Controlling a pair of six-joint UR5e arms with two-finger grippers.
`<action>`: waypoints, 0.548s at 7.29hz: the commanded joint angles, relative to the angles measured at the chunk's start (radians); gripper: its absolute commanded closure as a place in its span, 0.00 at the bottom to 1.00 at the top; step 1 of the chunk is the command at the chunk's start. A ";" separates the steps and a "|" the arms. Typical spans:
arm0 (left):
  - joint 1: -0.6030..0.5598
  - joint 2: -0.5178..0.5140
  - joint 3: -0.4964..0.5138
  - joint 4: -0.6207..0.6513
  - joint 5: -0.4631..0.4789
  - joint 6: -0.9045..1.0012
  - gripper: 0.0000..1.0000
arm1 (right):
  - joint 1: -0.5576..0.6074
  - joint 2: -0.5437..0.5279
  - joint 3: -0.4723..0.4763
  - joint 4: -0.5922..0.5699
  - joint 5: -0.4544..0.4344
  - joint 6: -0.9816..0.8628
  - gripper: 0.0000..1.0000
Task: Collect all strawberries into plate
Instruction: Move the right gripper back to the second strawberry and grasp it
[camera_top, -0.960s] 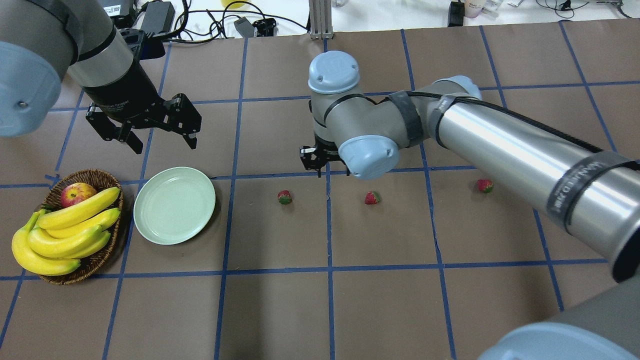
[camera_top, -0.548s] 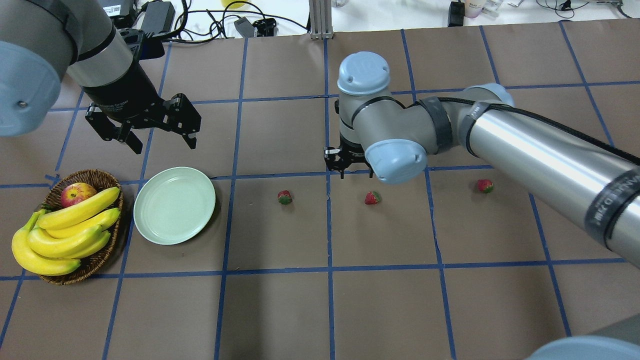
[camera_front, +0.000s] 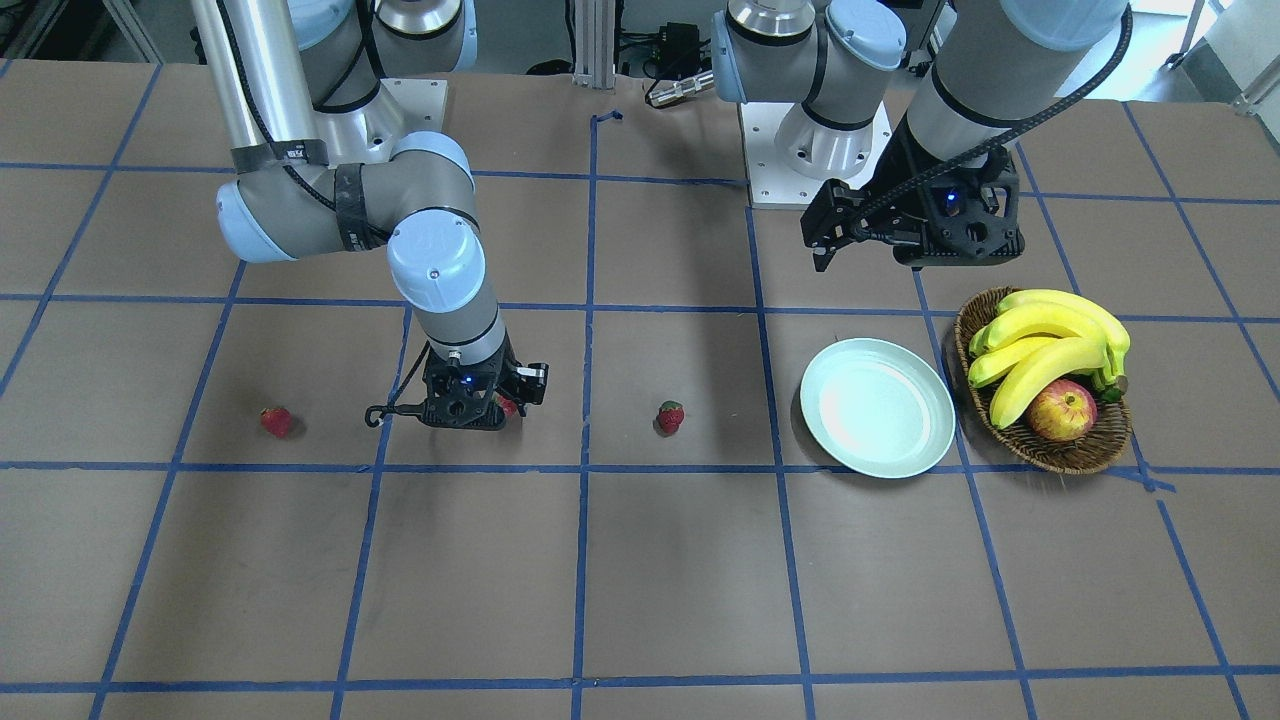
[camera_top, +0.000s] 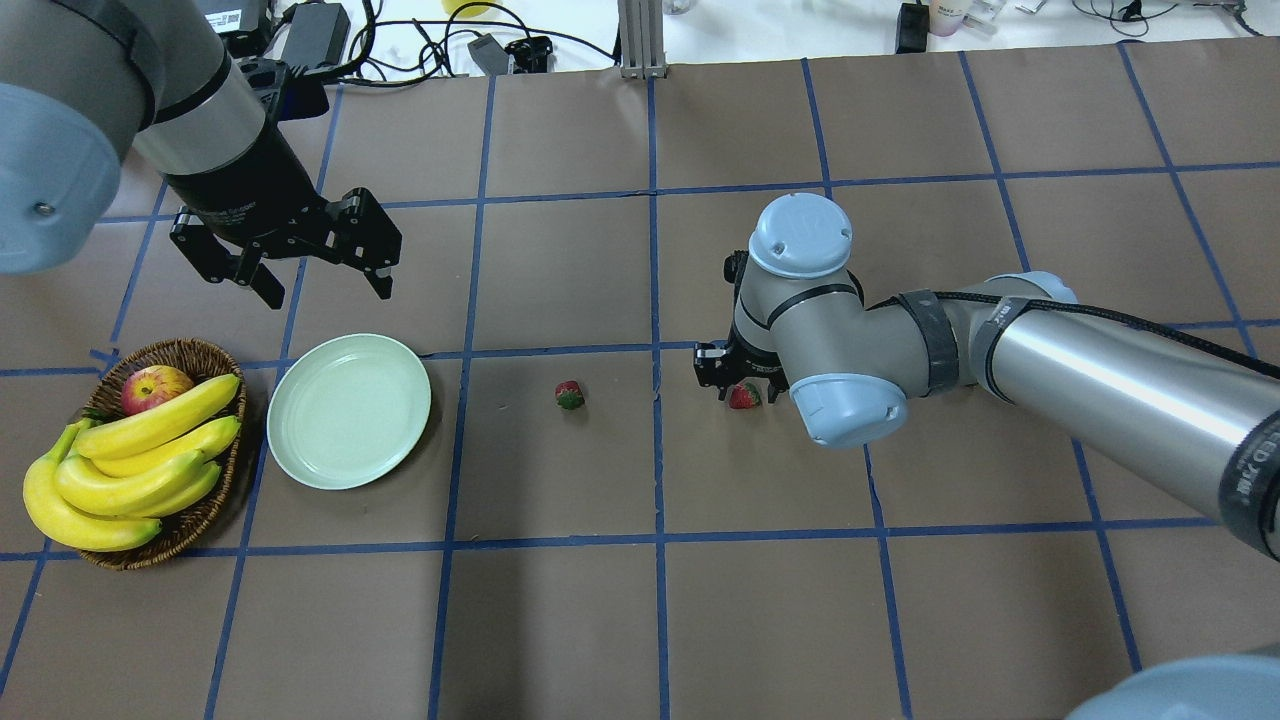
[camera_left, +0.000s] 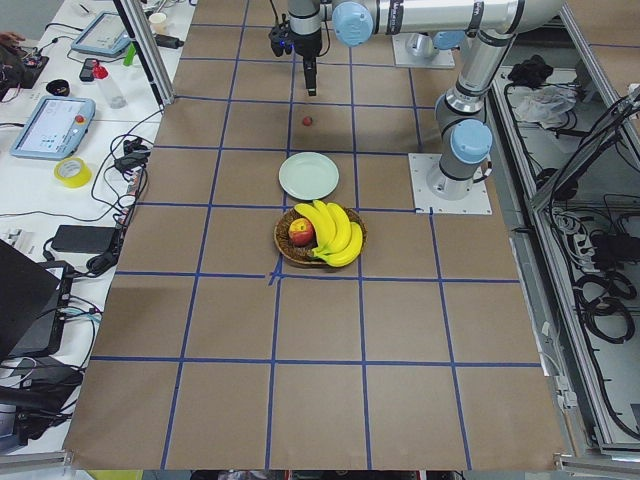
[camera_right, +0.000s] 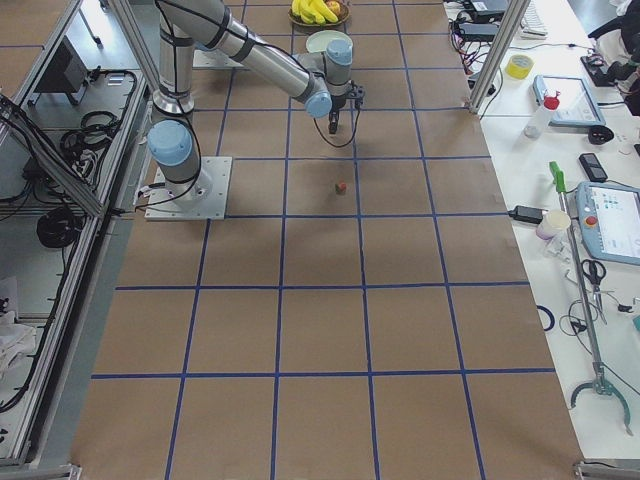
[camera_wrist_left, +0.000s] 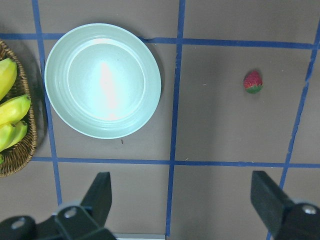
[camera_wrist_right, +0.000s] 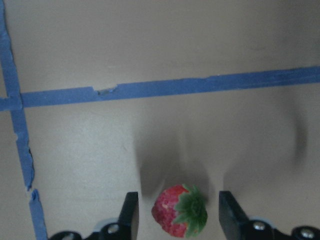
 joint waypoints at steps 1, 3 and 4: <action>0.000 0.000 -0.016 0.008 -0.002 0.000 0.00 | 0.000 -0.001 -0.007 0.001 0.015 0.002 1.00; -0.002 0.004 -0.017 0.006 -0.002 -0.002 0.00 | 0.000 -0.004 -0.030 0.010 0.022 0.009 1.00; -0.002 0.004 -0.017 0.006 -0.003 0.000 0.00 | 0.006 -0.001 -0.090 0.039 0.071 0.079 1.00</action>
